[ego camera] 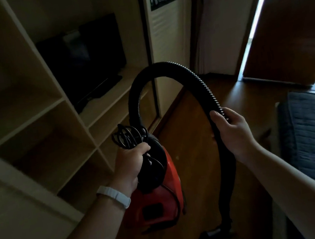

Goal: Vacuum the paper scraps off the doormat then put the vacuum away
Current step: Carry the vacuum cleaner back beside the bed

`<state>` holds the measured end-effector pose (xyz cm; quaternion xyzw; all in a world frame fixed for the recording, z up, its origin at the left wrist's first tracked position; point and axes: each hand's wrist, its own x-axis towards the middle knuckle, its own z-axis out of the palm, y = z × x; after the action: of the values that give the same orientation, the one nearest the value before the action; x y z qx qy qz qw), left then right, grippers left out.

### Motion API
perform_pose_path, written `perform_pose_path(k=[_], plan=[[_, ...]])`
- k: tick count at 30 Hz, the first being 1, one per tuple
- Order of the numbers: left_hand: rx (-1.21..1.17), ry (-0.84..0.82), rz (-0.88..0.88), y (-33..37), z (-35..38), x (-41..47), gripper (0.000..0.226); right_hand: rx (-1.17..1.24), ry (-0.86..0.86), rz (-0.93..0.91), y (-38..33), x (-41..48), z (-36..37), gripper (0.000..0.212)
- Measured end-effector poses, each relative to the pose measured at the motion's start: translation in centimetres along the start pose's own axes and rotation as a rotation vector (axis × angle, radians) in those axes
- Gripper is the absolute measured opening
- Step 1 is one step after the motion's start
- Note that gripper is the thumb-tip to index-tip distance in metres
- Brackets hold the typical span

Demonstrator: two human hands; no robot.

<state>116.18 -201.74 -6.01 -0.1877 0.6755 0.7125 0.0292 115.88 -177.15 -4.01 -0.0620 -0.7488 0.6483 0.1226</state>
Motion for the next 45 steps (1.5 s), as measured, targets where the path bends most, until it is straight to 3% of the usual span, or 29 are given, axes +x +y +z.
perform_pose_path(k=[8,16,30,45], plan=[[0.04,-0.169,-0.058,5.1,-1.6,13.9,0.017,-0.068,0.163,0.014,-1.7,7.9,7.0,0.02],[0.158,-0.287,-0.004,8.4,1.4,22.9,0.013,-0.077,0.382,0.025,-1.2,12.8,7.1,0.024],[0.224,-0.339,-0.087,12.4,15.4,37.7,0.013,0.091,0.4,0.073,4.1,32.1,4.3,0.029],[0.281,-0.363,0.015,18.2,29.7,52.8,0.018,0.064,0.419,0.034,5.5,50.8,-2.3,0.024]])
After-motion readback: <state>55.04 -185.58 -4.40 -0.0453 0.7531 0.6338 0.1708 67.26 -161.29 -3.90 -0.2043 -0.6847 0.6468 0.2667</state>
